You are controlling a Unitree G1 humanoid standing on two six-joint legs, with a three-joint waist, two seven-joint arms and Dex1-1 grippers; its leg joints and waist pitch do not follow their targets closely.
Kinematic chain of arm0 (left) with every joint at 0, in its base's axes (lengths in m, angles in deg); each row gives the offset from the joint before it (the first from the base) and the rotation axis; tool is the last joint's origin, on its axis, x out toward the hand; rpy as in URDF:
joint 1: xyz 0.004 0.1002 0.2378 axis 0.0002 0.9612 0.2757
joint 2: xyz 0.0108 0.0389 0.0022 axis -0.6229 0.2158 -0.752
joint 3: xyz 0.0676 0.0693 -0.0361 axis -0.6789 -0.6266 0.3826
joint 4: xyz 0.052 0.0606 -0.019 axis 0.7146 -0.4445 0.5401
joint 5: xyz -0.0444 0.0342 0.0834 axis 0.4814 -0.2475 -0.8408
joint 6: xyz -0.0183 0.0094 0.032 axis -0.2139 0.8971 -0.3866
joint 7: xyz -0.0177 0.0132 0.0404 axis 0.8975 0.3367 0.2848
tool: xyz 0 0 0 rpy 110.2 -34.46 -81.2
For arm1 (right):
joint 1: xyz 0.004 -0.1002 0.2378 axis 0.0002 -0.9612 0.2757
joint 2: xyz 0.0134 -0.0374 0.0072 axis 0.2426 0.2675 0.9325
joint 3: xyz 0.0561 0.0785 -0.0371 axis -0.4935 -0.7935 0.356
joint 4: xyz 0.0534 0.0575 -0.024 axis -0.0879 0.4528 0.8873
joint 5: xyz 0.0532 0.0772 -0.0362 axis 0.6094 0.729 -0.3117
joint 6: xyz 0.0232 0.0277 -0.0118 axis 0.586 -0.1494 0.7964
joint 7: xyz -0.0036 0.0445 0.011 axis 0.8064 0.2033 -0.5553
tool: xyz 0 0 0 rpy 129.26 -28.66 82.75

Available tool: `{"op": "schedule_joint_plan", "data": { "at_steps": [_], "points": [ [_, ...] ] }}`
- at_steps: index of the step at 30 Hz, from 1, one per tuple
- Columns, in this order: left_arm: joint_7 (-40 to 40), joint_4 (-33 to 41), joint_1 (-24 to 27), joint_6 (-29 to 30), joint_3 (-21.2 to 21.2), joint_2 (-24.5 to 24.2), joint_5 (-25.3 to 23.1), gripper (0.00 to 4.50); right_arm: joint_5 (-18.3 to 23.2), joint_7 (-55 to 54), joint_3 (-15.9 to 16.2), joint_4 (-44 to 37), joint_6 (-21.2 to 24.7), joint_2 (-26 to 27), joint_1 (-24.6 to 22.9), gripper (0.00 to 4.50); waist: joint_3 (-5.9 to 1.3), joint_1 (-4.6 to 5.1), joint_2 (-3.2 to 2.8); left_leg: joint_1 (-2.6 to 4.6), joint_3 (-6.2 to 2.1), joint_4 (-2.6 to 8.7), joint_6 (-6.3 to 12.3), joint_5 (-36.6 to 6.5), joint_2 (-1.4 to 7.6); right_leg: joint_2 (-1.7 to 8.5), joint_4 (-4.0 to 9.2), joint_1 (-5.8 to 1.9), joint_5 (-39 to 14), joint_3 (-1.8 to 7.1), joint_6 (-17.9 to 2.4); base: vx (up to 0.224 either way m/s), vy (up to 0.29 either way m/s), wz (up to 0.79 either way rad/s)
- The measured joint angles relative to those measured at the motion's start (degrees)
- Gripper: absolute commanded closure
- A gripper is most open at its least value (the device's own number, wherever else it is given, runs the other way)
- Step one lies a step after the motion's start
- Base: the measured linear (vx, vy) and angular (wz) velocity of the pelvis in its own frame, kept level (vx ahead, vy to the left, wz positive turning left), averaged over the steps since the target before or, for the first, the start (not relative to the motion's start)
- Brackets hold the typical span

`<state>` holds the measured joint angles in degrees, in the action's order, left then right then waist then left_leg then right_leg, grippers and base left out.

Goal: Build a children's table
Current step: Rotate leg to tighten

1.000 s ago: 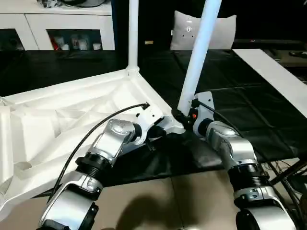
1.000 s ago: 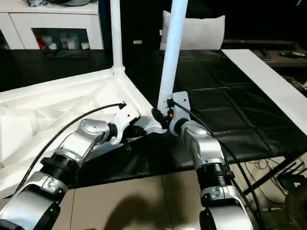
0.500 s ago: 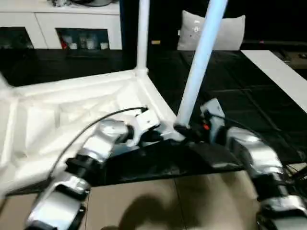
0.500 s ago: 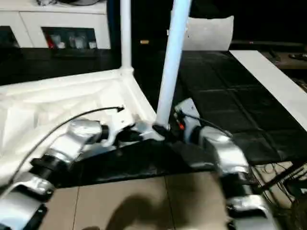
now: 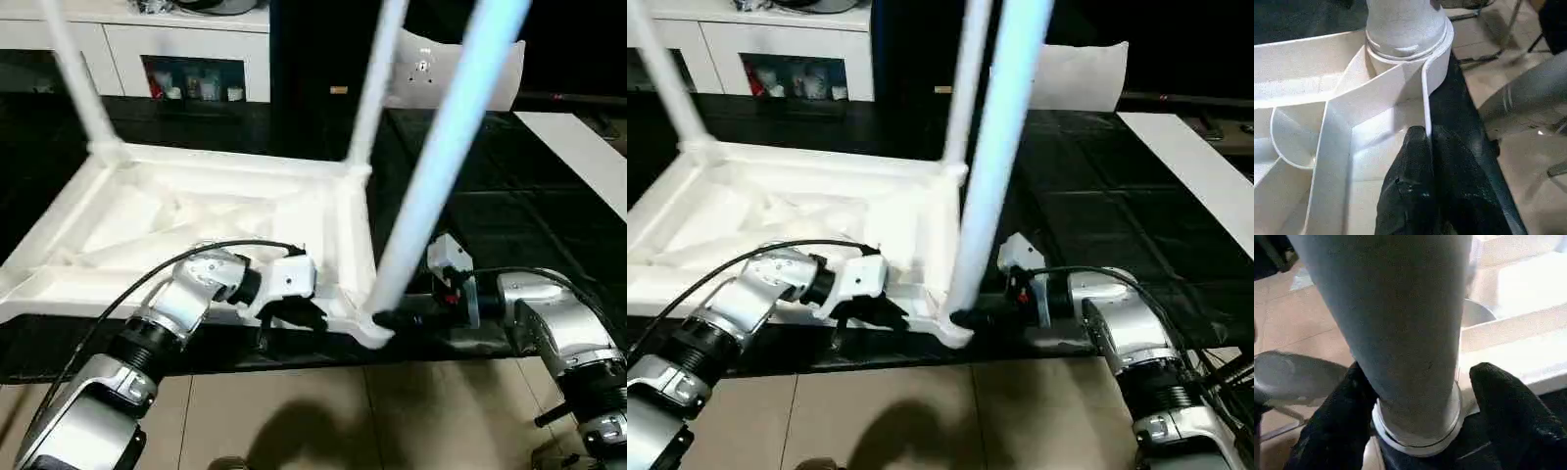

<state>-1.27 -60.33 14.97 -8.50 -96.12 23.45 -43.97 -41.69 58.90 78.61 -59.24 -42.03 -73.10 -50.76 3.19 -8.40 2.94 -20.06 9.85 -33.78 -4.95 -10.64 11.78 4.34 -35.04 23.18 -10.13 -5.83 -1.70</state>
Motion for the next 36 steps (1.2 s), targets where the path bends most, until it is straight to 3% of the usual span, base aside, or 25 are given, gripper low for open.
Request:
{"op": "schedule_joint_plan", "data": {
  "at_steps": [9,17,21,25,27,30,33,36],
  "points": [
    [0.89,0.23,0.13,0.0,-0.02,-0.19,0.37,4.5,0.7,1.97,0.67,0.96,0.01,0.01,0.02,2.39,0.0,-0.02,0.0,-0.01,0.0,0.01,0.0,-0.01,0.01,0.0,-0.02,0.0,0.07,-0.01,-0.12,0.0,0.0,0.0],
    [-0.73,2.04,1.09,5.96,1.73,1.1,1.52,4.5,2.21,-1.43,-1.94,-2.56,5.18,1.55,-2.29,2.51,-0.01,0.0,-0.02,0.01,0.0,0.02,0.0,0.0,0.01,0.0,-0.02,-0.02,0.09,0.0,-0.13,0.0,0.0,0.0],
    [-7.46,1.85,1.1,11.58,3.85,3.3,0.71,4.5,1.08,-12.7,-4.33,-3.57,7.34,5.72,-2.85,2.52,-0.02,1.03,-0.1,0.01,0.03,-0.02,-0.1,0.07,0.01,-0.01,-0.02,-0.07,0.07,0.01,0.05,0.0,0.0,0.0],
    [-18.94,-0.86,0.22,17.31,7.07,9.1,-0.77,4.5,-1.88,-31.06,-9.05,-2.27,12.21,14.0,-0.58,2.53,-0.04,3.53,-0.14,0.04,0.03,-0.07,-0.14,0.1,0.01,-0.02,-0.01,-0.1,0.1,0.03,0.09,0.0,0.0,0.0],
    [-24.32,-1.98,-0.93,20.45,8.11,11.9,-1.04,4.5,-3.64,-39.55,-10.79,-1.28,14.65,17.45,1.84,2.53,-0.04,4.22,-0.14,-0.01,0.04,-0.06,-0.17,0.12,0.01,-0.02,0.02,-0.02,0.18,0.02,0.09,0.0,0.0,0.0],
    [-31.31,-2.95,-2.05,23.63,8.96,15.45,-1.6,4.5,-5.29,-49.57,-12.29,1.01,14.13,21.4,4.05,2.53,-0.06,4.29,-0.2,-0.01,0.03,0.13,-0.17,0.11,-0.01,-0.04,0.02,0.04,0.18,0.01,0.08,0.0,0.0,0.0],
    [-35.02,-3.55,-2.58,23.96,9.39,17.05,-2.38,4.5,-5.96,-54.79,-12.9,2.92,11.27,23.61,4.87,1.85,-0.06,3.71,-0.32,-0.06,0.04,0.38,-0.18,0.11,-0.01,-0.05,0.05,0.13,0.12,0.01,0.0,0.0,0.0,0.0],
    [-35.59,-3.53,-2.62,23.94,9.63,17.29,-2.65,4.5,-5.83,-55.69,-14.0,3.09,10.29,25.05,4.77,1.62,-0.07,3.25,-0.46,-0.05,0.07,0.5,-0.11,0.05,-0.02,-0.05,0.09,0.14,0.13,0.01,-0.2,0.0,0.0,0.0]
  ]
}}
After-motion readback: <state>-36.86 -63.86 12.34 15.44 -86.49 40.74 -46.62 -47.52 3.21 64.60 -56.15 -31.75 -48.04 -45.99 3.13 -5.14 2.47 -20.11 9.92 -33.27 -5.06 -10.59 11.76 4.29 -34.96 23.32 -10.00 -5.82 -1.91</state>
